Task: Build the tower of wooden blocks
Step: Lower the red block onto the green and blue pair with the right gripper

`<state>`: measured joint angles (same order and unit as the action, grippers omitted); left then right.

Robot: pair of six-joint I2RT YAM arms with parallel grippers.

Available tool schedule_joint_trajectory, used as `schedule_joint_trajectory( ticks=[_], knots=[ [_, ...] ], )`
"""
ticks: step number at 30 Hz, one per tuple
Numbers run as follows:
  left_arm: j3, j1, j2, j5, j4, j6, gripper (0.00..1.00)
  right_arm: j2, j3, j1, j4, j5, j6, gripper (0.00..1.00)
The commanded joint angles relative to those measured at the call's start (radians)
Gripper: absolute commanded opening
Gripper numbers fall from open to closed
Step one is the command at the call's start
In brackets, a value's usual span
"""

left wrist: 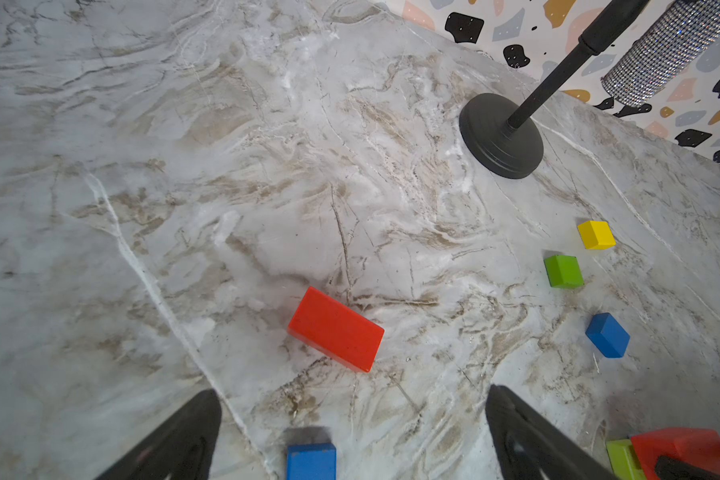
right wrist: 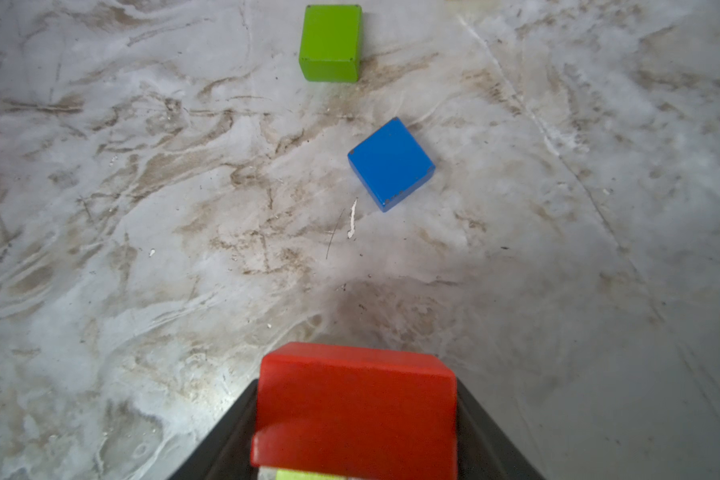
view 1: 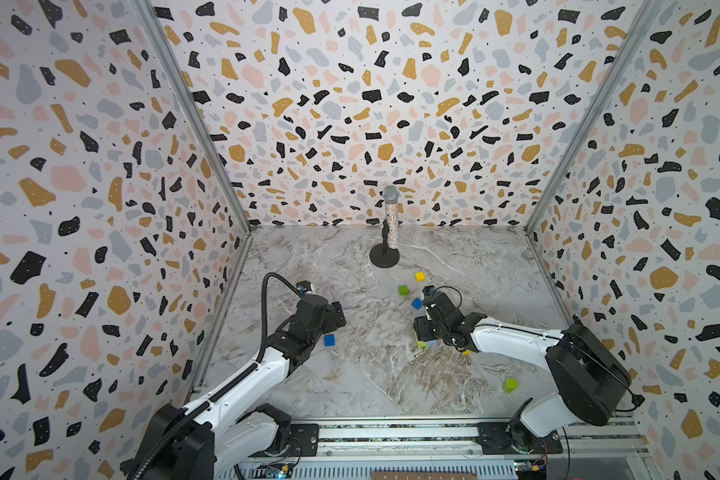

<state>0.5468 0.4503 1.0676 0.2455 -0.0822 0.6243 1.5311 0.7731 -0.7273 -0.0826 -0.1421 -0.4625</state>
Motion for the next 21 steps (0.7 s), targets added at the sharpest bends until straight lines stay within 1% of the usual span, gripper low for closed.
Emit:
schedule_joint_trajectory(
  ticks=[1,8,21],
  knots=[
    [-0.011,0.004,0.002,0.011,0.035,-0.005,1.0,-0.017,0.015,0.002,-0.036,0.001,0.005,0.53],
    [-0.022,0.005,-0.002,0.011,0.045,-0.006,1.0,-0.021,0.042,-0.004,-0.068,-0.005,0.0,0.53],
    [-0.031,0.004,-0.019,0.008,0.052,-0.016,1.0,0.028,0.09,-0.02,-0.117,-0.02,-0.015,0.53]
  ],
)
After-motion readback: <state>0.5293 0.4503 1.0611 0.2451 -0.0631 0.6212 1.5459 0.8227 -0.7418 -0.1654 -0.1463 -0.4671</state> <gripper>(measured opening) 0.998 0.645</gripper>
